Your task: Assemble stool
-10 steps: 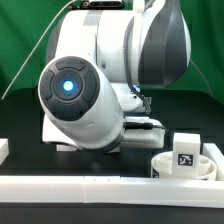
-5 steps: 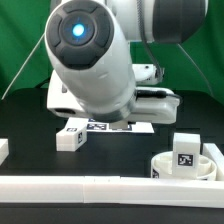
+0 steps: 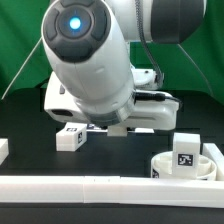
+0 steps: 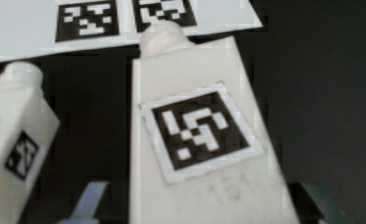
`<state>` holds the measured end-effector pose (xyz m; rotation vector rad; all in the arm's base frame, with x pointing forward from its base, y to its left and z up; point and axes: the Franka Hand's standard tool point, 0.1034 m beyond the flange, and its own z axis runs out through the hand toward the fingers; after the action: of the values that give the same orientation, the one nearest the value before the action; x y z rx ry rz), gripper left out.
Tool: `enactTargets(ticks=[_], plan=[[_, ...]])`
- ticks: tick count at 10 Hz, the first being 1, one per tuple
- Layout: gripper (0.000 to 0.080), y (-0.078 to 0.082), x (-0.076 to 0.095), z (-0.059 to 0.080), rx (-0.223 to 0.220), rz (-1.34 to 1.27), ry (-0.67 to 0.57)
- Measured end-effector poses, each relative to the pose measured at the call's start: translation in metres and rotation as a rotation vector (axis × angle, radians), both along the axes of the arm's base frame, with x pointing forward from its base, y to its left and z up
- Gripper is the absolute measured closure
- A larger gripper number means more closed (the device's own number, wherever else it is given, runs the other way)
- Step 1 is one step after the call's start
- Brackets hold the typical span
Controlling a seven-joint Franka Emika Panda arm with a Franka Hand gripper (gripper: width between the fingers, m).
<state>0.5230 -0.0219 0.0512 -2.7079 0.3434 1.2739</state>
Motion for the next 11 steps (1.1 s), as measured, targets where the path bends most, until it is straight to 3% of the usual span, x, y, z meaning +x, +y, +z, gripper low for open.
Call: enactTargets(ticks=[1,2,3,4,7,8,10,11], plan=[[0.0471,0.005,0.016,0.008,-0.025,-0.021,-0.127],[0.0471,0.012,0.008,0.026,-0.041,-0.044,-0.145],[0.0471,0.017,0.018,0.031,-0.069,-0.058,-0.209],[0.0471,0.018,0.029,0.031,-0.084,-0.054,-0.318],[0.0471,0.023,0.030,0.027,-0.148,-0.105,-0.565],[0.0471,0.028,0.028,0.034,-0.157,-0.117,-0.589],[0.0471,0.043,0.040,0.052,-0.188,-0.134,-0.760],[0.0471,0.044,0.042,0.051,-0.201,-0.133,-0.826]])
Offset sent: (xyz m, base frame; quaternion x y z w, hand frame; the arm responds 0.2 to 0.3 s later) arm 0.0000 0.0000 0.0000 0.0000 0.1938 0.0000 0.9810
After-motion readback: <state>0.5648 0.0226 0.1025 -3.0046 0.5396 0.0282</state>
